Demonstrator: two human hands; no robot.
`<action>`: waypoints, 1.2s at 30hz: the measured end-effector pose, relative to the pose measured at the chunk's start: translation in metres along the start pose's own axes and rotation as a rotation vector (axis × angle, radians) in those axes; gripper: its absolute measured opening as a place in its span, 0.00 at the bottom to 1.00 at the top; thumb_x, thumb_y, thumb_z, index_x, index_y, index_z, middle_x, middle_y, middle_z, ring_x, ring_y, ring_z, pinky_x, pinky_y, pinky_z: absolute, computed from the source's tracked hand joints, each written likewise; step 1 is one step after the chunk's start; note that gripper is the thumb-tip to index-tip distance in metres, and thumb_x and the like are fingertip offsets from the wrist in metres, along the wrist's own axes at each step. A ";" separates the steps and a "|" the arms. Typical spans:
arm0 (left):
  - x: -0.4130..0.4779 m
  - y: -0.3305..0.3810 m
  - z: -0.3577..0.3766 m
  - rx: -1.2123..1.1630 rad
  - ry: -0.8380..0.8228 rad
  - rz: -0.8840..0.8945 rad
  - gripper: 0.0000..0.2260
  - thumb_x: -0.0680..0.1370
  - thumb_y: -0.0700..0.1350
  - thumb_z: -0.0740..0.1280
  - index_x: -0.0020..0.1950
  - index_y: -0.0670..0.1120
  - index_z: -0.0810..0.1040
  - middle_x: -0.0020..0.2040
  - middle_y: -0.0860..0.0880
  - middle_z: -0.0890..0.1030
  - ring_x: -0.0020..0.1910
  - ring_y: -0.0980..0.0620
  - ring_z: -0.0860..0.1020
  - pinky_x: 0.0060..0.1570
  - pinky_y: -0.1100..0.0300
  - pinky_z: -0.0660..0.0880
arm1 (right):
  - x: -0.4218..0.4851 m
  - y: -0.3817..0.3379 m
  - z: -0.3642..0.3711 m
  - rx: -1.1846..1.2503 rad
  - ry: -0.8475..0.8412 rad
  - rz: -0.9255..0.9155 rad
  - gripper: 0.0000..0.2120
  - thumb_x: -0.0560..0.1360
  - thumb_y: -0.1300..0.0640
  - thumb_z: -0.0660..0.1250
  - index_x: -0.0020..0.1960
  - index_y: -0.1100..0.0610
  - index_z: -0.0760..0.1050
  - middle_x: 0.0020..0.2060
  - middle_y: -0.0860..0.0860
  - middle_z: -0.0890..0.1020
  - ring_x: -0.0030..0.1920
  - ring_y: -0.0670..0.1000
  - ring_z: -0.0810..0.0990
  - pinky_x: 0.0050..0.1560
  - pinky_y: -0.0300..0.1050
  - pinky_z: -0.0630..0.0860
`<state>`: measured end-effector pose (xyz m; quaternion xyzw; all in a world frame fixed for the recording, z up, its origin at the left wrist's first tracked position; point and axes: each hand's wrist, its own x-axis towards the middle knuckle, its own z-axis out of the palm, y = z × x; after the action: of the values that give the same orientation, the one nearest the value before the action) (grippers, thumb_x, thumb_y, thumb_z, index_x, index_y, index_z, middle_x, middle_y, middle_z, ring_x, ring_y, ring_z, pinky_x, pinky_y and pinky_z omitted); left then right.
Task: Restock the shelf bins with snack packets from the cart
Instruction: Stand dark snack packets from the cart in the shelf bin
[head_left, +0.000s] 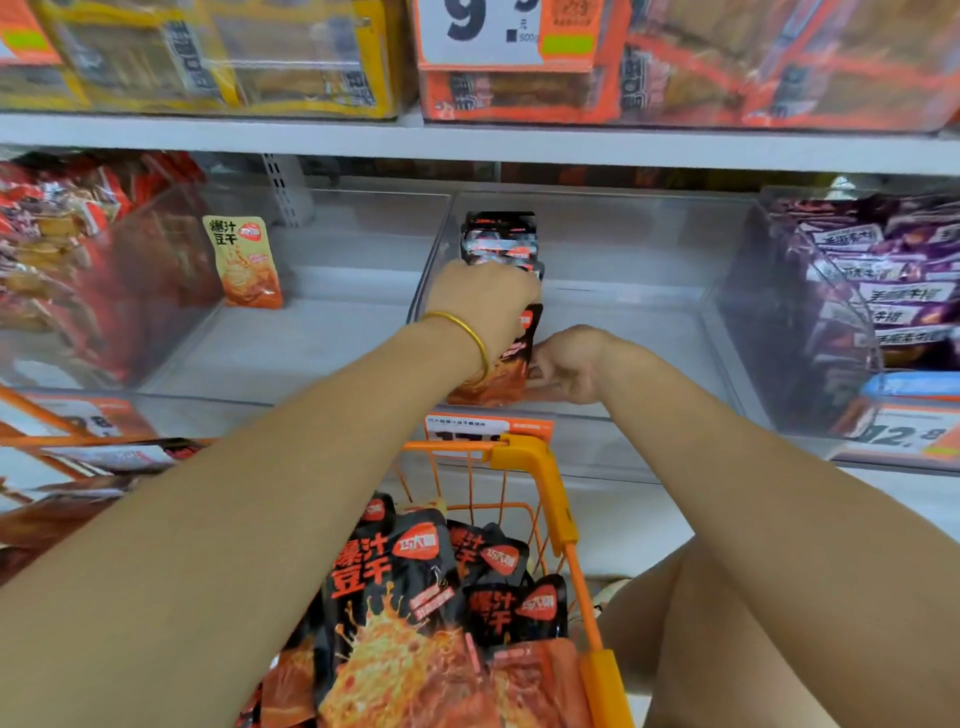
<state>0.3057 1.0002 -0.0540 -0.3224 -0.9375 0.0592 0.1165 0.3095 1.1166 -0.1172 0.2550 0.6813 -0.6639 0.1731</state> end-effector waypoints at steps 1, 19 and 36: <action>0.002 0.002 0.004 0.031 -0.003 0.008 0.11 0.77 0.43 0.64 0.59 0.46 0.75 0.58 0.44 0.77 0.60 0.42 0.73 0.53 0.53 0.67 | -0.001 0.000 0.001 -0.082 -0.010 -0.003 0.18 0.67 0.78 0.49 0.43 0.63 0.73 0.45 0.60 0.76 0.48 0.57 0.78 0.52 0.53 0.78; -0.034 -0.020 -0.014 0.245 0.193 -0.118 0.12 0.71 0.39 0.68 0.54 0.42 0.74 0.56 0.42 0.70 0.57 0.40 0.67 0.53 0.49 0.64 | -0.017 -0.004 0.019 -0.521 0.123 -0.095 0.16 0.70 0.58 0.74 0.39 0.57 0.65 0.44 0.54 0.76 0.50 0.55 0.80 0.55 0.50 0.79; -0.129 -0.037 -0.036 -0.554 -0.449 -0.011 0.11 0.73 0.50 0.70 0.51 0.47 0.81 0.37 0.61 0.73 0.36 0.62 0.72 0.39 0.69 0.69 | -0.074 -0.015 0.017 -0.814 0.393 -0.596 0.17 0.72 0.63 0.71 0.36 0.57 0.62 0.37 0.58 0.80 0.39 0.55 0.81 0.40 0.46 0.79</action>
<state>0.3918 0.8924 -0.0351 -0.3157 -0.9219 -0.1287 -0.1840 0.3592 1.0907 -0.0635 0.0824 0.9458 -0.3065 -0.0687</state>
